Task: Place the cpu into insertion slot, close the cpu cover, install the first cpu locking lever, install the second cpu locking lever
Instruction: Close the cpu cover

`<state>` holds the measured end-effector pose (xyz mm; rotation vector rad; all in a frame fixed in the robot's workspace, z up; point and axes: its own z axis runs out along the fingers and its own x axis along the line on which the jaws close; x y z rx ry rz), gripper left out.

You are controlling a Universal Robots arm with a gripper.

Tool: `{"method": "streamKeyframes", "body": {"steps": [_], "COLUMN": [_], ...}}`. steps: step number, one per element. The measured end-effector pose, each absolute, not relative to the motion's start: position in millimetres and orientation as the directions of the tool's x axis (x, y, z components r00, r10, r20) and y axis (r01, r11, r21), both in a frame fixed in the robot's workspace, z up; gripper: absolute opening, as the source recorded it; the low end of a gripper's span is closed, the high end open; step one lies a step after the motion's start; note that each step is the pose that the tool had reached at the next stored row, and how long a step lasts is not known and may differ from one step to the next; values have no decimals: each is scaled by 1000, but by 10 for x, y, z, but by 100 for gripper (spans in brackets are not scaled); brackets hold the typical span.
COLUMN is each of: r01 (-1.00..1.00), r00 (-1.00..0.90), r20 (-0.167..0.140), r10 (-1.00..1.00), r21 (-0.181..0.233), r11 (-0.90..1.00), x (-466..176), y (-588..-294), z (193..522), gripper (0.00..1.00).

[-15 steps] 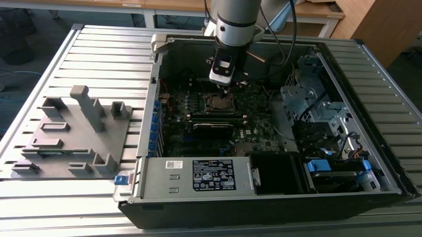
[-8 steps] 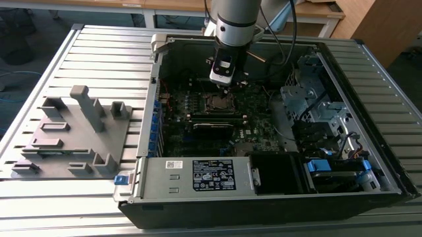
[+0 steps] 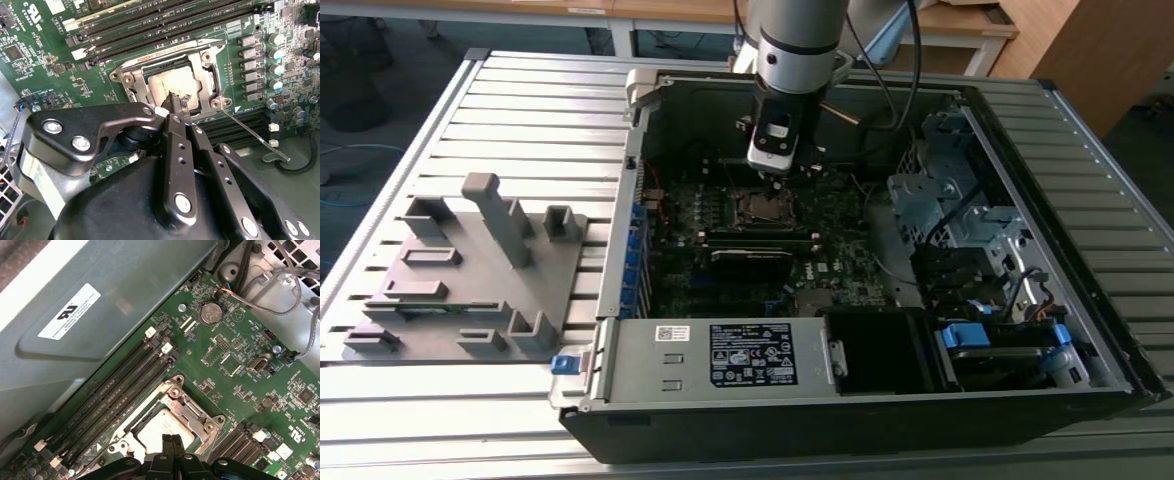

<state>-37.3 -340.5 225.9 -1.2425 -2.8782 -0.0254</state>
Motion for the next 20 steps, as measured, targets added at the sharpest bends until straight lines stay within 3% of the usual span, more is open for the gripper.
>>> {"method": "streamKeyframes", "body": {"steps": [20], "r01": [705], "r00": [-709], "r20": [12], "r10": [705], "r21": [12], "r11": [709], "x": [-373], "y": [-3406], "z": [2259], "gripper": [10]}}
